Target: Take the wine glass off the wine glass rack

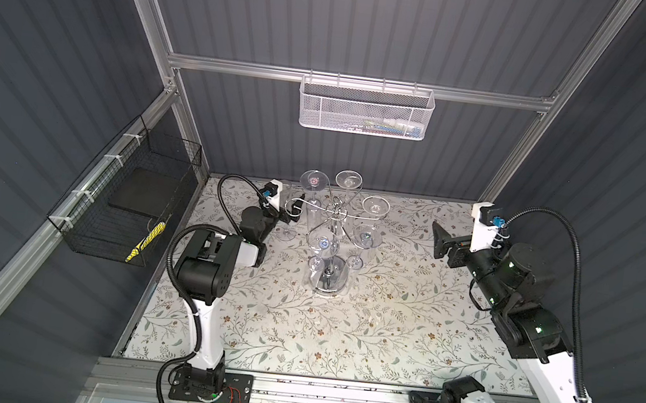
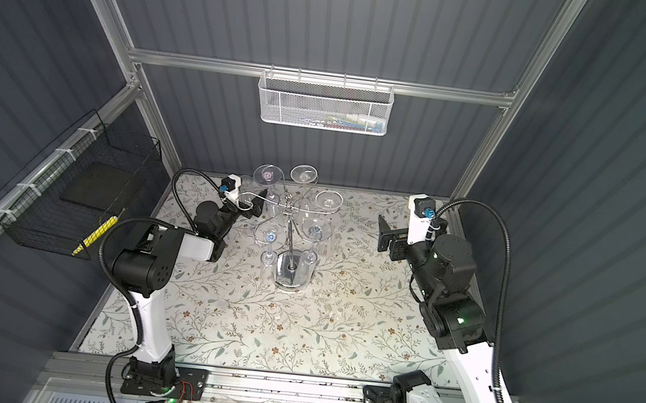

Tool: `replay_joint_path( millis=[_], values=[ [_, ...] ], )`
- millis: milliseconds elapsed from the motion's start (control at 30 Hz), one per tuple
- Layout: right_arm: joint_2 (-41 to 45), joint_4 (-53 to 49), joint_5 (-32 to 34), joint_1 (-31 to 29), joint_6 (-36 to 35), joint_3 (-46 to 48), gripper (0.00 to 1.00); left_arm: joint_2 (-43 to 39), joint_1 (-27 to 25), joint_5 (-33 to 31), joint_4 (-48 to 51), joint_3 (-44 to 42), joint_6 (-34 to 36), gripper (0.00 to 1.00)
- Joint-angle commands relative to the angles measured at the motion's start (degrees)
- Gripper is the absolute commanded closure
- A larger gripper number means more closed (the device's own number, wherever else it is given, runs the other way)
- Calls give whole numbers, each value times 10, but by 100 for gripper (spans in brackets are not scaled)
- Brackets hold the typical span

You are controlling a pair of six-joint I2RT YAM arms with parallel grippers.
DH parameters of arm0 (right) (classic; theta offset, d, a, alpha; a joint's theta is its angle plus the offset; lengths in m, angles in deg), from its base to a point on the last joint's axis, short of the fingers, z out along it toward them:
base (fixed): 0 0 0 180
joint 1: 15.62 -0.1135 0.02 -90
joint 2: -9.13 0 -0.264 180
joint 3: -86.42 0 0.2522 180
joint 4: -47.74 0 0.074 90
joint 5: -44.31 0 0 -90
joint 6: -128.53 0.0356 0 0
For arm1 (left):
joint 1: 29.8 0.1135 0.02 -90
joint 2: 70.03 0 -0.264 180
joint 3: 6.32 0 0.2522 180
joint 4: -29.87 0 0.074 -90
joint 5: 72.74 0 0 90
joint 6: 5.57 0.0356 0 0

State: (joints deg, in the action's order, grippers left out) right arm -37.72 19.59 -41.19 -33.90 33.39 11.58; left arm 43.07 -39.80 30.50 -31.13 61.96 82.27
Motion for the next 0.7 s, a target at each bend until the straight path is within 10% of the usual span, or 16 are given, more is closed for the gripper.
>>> replay_joint_path(
  millis=[0,333,667],
  values=[
    [9,-7,-6,4,3,-10,1,-55,5,-8,7,-7,6,0],
    [24,-35,-25,4,17,-33,1,-189,5,-31,86,-57,8,0],
    [12,-117,-74,4,80,-98,1,-437,5,-159,417,-52,-31,0]
  ],
)
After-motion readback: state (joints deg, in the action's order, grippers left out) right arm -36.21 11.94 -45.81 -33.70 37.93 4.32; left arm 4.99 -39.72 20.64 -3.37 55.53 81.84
